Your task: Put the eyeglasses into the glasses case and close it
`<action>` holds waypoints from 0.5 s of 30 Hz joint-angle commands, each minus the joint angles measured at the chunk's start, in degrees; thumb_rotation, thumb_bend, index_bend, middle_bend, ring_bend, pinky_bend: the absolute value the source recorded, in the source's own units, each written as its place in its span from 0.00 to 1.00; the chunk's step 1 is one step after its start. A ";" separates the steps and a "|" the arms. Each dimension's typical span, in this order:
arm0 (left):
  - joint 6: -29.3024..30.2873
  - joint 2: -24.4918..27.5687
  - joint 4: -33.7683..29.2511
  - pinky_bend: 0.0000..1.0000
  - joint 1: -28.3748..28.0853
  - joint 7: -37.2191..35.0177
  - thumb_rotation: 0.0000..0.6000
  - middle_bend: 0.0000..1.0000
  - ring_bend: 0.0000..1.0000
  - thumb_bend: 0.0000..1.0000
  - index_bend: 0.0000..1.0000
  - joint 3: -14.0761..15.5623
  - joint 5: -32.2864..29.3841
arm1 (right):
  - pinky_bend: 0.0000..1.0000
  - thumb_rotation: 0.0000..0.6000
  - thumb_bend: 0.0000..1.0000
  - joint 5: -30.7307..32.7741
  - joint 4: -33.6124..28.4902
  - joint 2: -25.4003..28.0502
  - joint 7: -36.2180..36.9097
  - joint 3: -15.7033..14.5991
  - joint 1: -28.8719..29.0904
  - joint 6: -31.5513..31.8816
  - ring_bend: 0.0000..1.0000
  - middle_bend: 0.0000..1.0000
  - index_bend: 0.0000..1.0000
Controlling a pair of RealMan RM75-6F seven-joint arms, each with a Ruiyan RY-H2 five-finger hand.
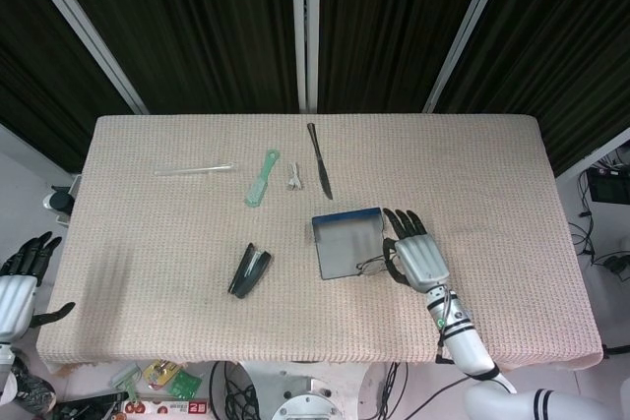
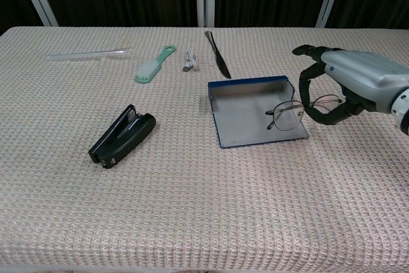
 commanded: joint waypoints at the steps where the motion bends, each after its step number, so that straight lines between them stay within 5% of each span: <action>1: 0.00 0.05 0.17 0.19 0.09 -0.21 1.00 0.03 0.04 0.11 0.05 0.01 -0.09 | 0.00 1.00 0.52 4.27 1.75 -4.25 -3.44 2.55 2.85 -1.24 0.00 0.00 0.79; 15: 0.04 0.30 1.03 0.19 0.55 -1.29 1.00 0.03 0.04 0.11 0.05 0.09 -0.37 | 0.00 1.00 0.52 13.50 13.91 -14.85 -8.11 7.07 10.54 -3.41 0.00 0.00 0.79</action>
